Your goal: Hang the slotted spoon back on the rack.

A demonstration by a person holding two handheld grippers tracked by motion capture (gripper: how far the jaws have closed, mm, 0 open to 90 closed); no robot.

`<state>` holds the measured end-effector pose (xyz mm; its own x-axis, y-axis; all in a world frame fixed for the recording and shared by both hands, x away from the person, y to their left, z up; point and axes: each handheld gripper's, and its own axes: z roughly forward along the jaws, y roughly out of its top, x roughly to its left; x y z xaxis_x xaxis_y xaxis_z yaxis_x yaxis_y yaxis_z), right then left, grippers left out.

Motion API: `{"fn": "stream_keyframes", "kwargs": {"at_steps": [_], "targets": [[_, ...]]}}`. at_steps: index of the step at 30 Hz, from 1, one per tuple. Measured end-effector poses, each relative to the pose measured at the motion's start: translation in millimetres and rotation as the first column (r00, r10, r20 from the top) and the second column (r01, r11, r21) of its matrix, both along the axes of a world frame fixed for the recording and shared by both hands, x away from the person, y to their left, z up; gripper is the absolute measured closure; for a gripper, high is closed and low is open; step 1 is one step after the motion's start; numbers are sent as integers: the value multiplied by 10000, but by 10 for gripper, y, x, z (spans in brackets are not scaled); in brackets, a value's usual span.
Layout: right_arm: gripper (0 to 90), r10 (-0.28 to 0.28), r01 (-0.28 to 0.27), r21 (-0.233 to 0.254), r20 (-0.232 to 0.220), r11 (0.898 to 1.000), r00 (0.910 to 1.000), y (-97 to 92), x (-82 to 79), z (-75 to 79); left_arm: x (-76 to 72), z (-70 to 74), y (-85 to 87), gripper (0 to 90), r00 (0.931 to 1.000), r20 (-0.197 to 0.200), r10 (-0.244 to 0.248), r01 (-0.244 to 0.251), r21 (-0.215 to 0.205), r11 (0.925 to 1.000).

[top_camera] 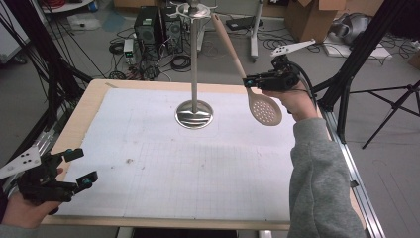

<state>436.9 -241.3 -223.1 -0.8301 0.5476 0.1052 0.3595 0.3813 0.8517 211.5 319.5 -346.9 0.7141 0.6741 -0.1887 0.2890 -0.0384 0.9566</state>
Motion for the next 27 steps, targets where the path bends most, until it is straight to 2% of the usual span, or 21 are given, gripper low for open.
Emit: {"fn": "stream_keyframes", "kwargs": {"at_steps": [9,27], "targets": [[779,-50,47,-161,-142,9999,9999,134,42,-53,-4,8,4,20,10000,23,9,-9,-14,10000],[779,-189,185,-171,-250,9997,9995,341,136,-145,-17,18,22,20,10000,54,49,-49,-11,10000]]}}
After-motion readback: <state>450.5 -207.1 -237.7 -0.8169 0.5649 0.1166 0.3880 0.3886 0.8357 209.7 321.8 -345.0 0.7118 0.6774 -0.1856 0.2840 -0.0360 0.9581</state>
